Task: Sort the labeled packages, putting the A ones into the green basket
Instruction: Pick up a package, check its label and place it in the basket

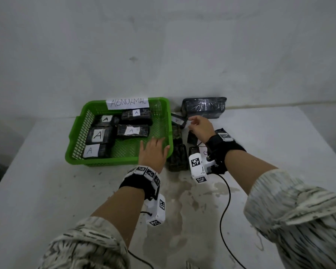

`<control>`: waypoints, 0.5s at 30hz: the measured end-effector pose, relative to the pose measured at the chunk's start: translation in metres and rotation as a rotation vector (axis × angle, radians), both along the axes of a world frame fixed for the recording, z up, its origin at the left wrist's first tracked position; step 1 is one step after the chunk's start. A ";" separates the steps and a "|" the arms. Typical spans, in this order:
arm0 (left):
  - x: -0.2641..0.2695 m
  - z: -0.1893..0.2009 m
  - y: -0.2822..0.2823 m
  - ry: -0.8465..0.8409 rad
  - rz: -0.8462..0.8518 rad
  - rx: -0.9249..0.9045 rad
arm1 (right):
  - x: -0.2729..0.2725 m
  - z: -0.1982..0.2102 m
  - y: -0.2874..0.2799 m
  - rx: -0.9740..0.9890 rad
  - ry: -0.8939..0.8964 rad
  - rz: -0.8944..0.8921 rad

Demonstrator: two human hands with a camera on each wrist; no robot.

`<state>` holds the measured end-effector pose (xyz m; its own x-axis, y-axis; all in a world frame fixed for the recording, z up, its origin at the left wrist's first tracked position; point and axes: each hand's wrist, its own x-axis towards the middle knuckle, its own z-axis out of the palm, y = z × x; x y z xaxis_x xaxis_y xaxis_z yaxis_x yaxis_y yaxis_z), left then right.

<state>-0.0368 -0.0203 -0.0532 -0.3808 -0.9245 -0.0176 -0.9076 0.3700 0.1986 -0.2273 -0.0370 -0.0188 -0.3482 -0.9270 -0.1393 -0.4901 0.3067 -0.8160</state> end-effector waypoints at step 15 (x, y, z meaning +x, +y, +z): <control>-0.004 -0.010 0.005 0.055 0.022 -0.241 | 0.001 -0.029 -0.077 0.227 0.694 0.433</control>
<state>-0.0404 -0.0152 -0.0635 -0.3546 -0.9075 0.2252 -0.9062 0.3929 0.1565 -0.2265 -0.1143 -0.0474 -0.0441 -0.9735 -0.2242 -0.9687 0.0965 -0.2286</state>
